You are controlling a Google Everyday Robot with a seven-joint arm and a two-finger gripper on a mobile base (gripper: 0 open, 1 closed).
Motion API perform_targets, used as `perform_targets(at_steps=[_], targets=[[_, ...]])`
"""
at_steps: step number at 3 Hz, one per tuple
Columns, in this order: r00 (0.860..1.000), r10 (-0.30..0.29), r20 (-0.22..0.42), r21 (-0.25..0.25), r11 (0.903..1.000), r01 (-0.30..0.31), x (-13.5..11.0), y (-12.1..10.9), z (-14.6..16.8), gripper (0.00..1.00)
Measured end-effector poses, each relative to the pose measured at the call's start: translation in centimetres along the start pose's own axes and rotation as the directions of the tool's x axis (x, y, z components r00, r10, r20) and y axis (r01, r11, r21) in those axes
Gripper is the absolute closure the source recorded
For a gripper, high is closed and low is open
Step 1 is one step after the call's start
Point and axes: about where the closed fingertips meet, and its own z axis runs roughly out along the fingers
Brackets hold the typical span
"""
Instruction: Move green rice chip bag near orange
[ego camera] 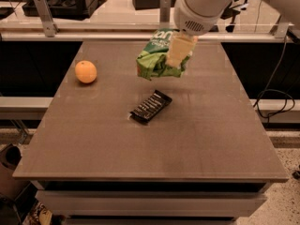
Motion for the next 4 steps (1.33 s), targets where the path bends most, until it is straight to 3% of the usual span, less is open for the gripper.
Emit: perform_targets(at_steps=[1,2,3,4], targets=[[0.999,-0.044,-0.03,0.021,0.9988,0.044,-0.5,-3.5,2.6,1.0],[0.998,-0.063,-0.02,0.031,0.9975,0.063,-1.1,-6.2,5.3,1.0],[0.997,-0.069,0.022,0.027,0.9973,0.068,-2.0,-7.6,7.8,1.0],[0.994,-0.08,0.074,0.004,0.9968,0.08,-3.4,-7.2,9.5,1.0]])
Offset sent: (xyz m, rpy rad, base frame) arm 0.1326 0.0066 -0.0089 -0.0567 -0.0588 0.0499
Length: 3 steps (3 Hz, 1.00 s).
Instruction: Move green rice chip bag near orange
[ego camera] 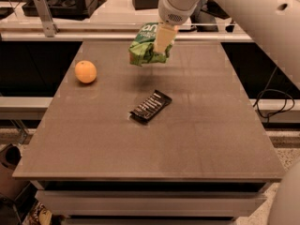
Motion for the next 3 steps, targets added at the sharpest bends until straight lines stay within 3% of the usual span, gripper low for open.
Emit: perform_targets(at_steps=[2,3], targets=[[0.99,-0.022,0.139,-0.069,0.9971,0.032,-3.9,1.5,4.1,1.0],[0.984,-0.026,0.174,-0.08,0.9959,0.041,-5.0,1.7,5.4,1.0]])
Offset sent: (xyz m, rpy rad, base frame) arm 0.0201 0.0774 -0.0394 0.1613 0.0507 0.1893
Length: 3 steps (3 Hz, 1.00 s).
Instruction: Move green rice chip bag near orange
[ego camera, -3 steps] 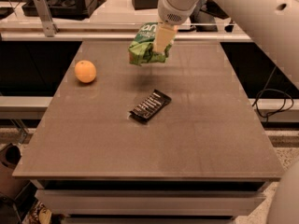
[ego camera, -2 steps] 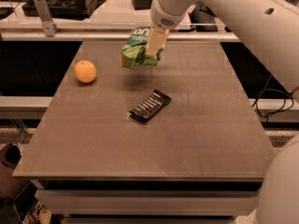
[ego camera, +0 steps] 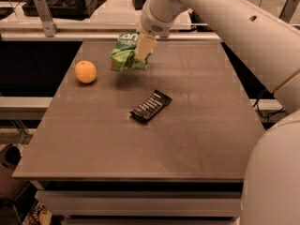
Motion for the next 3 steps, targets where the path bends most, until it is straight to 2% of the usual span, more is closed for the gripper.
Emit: perform_targets(at_steps=[1,3], targets=[[1.0,0.0,-0.002,-0.003,1.0,0.0,0.01,0.11,0.14,0.82],[1.0,-0.002,-0.002,-0.011,0.9999,0.002,-0.06,0.36,0.59,0.35]])
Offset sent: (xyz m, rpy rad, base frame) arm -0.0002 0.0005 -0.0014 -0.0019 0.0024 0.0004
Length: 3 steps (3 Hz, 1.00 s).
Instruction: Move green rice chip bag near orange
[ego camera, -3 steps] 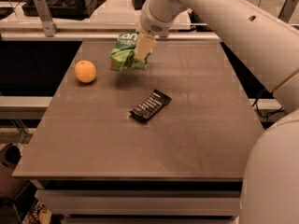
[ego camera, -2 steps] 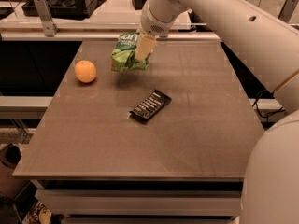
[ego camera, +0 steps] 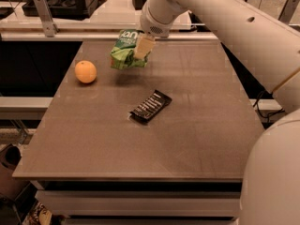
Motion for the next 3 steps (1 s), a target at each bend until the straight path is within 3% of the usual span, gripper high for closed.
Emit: perform_targets(at_steps=[1,2,3], targets=[[1.0,-0.001,0.0,-0.004,1.0,0.001,-0.03,0.12,0.22,0.11],[1.0,-0.002,0.0,-0.007,1.0,0.002,-0.07,0.23,0.43,0.0],[1.0,-0.002,0.0,-0.008,1.0,0.002,-0.07,0.24,0.44,0.0]])
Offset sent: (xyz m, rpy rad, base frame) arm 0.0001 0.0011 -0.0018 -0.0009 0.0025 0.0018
